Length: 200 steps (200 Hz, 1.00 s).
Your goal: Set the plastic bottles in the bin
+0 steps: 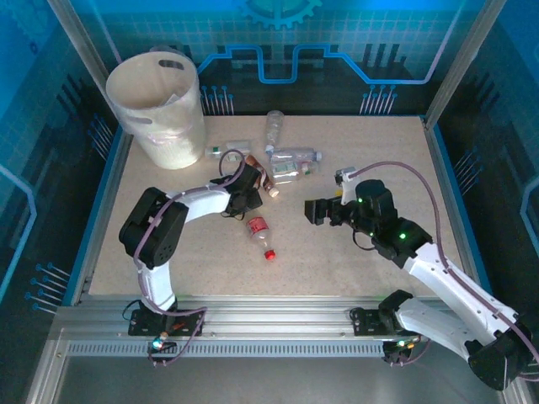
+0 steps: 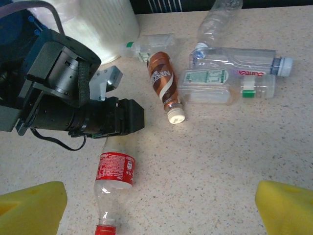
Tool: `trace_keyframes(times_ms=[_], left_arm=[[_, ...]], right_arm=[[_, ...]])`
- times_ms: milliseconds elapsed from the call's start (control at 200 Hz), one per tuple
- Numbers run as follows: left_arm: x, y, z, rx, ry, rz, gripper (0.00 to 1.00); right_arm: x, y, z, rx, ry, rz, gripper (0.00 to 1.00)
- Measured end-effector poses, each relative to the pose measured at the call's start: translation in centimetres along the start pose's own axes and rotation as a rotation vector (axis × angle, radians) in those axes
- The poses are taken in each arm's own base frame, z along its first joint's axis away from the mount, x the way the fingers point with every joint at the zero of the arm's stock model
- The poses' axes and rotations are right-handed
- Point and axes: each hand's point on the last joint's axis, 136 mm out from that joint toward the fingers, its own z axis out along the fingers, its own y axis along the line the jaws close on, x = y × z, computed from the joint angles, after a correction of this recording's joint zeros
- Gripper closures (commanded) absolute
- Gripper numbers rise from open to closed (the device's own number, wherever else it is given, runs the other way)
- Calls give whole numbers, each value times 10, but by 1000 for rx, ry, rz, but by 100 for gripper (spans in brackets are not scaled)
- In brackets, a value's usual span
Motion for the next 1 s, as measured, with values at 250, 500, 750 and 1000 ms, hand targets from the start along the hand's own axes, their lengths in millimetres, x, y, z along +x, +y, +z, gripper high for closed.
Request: trace_keyframes(times_ms=[250, 500, 750, 1000], left_arm=[[-10, -16, -29, 134, -63, 46, 65], [-39, -49, -96, 389, -254, 118, 64], [-71, -73, -165, 555, -477, 202, 64], [-106, -78, -221, 591, -692, 307, 65]], right_arm=[[1, 13, 8, -27, 27, -41, 0], [-5, 28, 15, -56, 37, -82, 0], [-14, 53, 18, -114, 33, -126, 0], [-16, 64, 27, -131, 47, -142, 0]])
